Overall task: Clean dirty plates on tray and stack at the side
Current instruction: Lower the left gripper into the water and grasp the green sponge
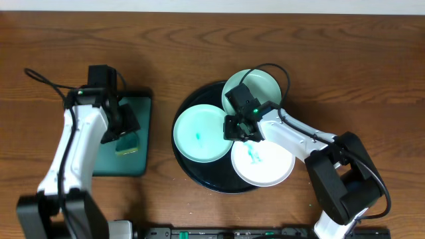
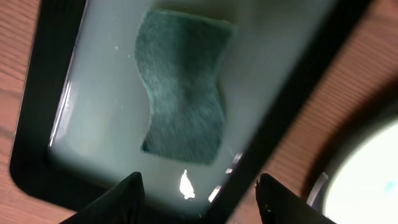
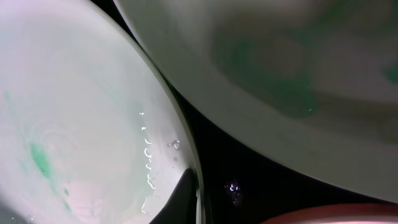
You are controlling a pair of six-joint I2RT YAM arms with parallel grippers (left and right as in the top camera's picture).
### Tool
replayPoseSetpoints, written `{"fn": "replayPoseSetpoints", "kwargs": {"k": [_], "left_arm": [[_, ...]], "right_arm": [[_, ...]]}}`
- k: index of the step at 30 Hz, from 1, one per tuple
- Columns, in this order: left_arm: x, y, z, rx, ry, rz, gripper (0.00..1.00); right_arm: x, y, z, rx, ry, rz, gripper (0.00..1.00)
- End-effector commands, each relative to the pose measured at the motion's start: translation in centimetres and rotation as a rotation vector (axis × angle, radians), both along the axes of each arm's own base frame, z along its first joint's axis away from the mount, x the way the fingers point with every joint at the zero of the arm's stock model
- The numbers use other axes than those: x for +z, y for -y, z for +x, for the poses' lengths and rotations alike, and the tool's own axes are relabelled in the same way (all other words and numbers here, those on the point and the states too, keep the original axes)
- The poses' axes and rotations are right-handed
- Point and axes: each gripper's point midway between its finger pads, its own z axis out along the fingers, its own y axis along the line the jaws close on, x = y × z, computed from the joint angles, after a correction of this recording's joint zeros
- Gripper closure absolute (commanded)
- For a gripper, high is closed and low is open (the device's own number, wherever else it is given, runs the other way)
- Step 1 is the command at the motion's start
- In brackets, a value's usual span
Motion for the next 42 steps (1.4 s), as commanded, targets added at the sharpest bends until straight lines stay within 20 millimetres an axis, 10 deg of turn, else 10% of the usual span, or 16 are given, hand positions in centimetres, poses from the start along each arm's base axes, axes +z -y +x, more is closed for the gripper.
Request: {"fn": "replayPoseSetpoints", "kwargs": {"k": [1,18,24,29,31,37,42], "left_arm": [[-2.9,-0.8,-0.1,-0.011,-0.073,-0.04,0.43],[-9.2,-1.2,1.4,-0.033,-0.148,-0.116,0.56],[-10.6,-1.4,1.5,-0.025,-0.169,-0.121,0.77],[-10.6,-1.4,1.1,0.0,-0.186,-0.126,0.65],[-10.6,-1.1,0.6,0.017,-0.203,-0.14,0.93],[-9.6,-0.8,0.6,-0.003,-0.186,-0.151,0.93],[-4.8,-1.1,2.1,-0.012,-0.025,-0.122,0.93]], "right_arm": [[-1.8,0.0,-1.1,0.024,-0.04,-0.031,0.98],[-1.8,-0.1,-1.1,0.031,-0.042,-0.027,0.97],[-1.8,-0.1,-1.2,0.038,-0.043,-0.024,0.98],[-1.8,-0.1,-1.2,0.037,-0.043,-0.024,0.99],[-1.8,-0.1,-1.2,0.037,-0.043,-0.024,0.99],[-1.8,-0.1,-1.2,0.037,-0.043,-0.024,0.99],[-1.8,-0.1,-1.2,0.038,-0.042,-0.024,0.99]]}}
